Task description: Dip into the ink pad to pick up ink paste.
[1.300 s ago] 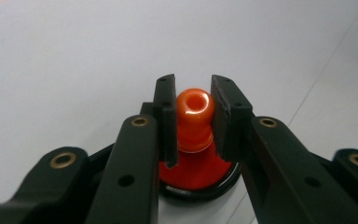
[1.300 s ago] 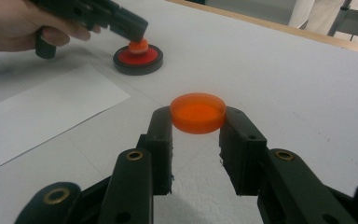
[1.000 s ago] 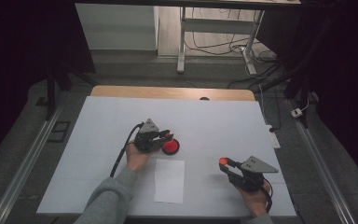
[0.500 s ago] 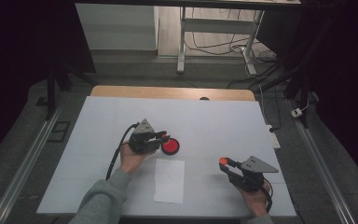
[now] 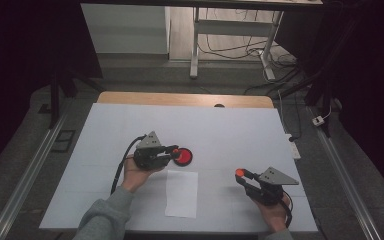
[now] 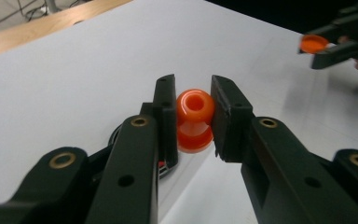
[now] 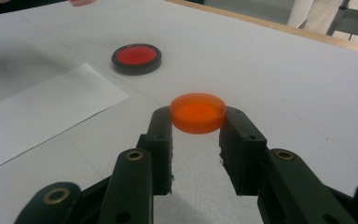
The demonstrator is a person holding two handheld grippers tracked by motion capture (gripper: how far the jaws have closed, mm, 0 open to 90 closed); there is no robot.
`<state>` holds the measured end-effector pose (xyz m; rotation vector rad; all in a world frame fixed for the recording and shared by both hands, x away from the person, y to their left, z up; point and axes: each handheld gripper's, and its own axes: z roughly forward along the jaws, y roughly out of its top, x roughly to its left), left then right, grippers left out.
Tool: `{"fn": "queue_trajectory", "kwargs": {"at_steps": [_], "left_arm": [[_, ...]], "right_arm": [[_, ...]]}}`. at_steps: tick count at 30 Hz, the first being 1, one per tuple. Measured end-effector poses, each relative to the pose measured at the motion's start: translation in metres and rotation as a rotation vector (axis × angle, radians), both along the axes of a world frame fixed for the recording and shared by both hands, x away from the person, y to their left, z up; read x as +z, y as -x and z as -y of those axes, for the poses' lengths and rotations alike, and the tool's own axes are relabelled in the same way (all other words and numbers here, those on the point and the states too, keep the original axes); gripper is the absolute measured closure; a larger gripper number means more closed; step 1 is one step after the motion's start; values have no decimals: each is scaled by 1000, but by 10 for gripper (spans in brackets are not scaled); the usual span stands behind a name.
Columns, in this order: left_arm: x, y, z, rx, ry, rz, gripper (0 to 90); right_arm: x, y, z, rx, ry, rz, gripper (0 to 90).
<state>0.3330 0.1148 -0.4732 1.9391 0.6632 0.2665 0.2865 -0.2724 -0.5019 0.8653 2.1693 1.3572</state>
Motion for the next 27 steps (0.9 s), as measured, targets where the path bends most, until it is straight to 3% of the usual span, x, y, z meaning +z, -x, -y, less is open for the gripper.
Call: {"fn": "queue_trajectory", "kwargs": {"at_steps": [12,27], "left_arm": [[8,9,-2,-25,31,7,726],[9,22,-3,-63,18,-7,726]], "right_arm": [[0,0,0,2,0,-1,647],[1,0,0,3,-3,2,647]]}}
